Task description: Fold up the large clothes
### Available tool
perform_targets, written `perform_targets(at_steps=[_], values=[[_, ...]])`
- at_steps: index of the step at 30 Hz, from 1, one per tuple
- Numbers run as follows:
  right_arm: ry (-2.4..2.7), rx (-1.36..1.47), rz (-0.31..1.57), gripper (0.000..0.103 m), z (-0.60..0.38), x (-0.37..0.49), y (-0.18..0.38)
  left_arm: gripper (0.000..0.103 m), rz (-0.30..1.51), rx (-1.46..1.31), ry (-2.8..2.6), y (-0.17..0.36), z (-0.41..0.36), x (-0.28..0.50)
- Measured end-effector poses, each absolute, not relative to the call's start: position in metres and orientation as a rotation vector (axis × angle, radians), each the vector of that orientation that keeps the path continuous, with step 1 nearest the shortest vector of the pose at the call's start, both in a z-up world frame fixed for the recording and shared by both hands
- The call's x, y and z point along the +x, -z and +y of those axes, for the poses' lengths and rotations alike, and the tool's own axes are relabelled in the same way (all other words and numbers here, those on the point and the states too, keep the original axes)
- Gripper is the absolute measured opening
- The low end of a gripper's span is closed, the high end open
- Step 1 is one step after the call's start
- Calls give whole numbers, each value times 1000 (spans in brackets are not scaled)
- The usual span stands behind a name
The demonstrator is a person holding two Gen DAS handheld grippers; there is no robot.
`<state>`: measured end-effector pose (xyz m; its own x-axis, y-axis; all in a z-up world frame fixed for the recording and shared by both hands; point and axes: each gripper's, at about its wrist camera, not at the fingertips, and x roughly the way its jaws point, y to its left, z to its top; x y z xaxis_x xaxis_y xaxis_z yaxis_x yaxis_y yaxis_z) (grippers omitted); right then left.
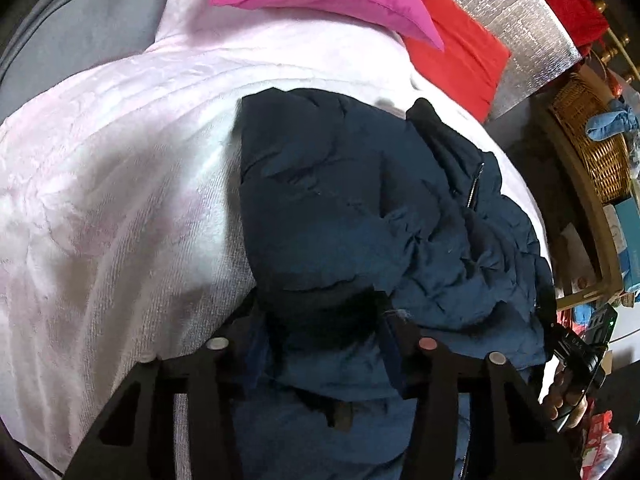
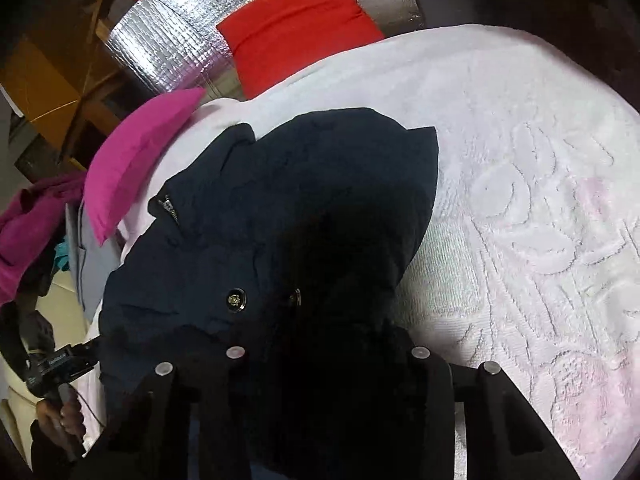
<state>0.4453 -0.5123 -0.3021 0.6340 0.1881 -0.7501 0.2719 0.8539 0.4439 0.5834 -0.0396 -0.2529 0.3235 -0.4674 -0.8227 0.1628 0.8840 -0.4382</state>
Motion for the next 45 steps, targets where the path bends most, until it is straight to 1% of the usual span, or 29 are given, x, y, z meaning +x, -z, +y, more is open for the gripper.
perform_targets(at_steps=[1,3,4,5,6,7,8,9,10,13,19,23,27,28,29,30,32,33,34,39,45], values=[[52,560,896,40,-511,446,301,64,1189,-300,434,255,-42,585],[55,553,900,39,-511,445,301,64,1183,-290,438,256,-45,585],[57,559,898,38,-511,444,301,64,1179,-300,437,256,-45,585],[57,564,896,37,-512,443,300,60,1176,-306,436,256,-45,585],[57,567,892,36,-512,442,298,48,1167,-309,430,255,-46,585],[58,566,885,33,-510,442,296,39,1152,-312,427,254,-45,585],[60,558,877,31,-509,441,293,34,1145,-315,429,252,-43,585],[63,548,871,30,-508,441,291,26,1137,-316,428,250,-43,586],[73,522,862,30,-505,441,288,22,1131,-312,419,249,-43,588],[93,500,848,29,-502,444,287,17,1123,-306,402,249,-45,594],[148,496,793,27,-508,462,282,14,1107,-251,367,243,-70,619],[190,501,751,27,-519,480,272,14,1092,-248,348,239,-88,642],[204,538,795,27,-531,491,283,15,1086,-194,334,245,-103,645],[195,545,802,31,-532,490,285,17,1077,-190,343,247,-101,641],[186,549,809,38,-533,487,286,19,1071,-190,349,248,-99,637],[182,559,818,41,-536,482,287,21,1068,-197,356,248,-99,632],[171,592,839,57,-544,474,290,23,1058,-203,382,245,-86,622],[161,612,845,60,-548,466,290,26,1054,-191,387,243,-82,615],[156,619,845,62,-550,462,290,31,1052,-173,385,241,-75,608],[113,629,823,62,-550,421,275,39,1017,-113,423,224,-38,553],[83,651,776,63,-548,366,259,45,987,-99,461,221,-4,472]])
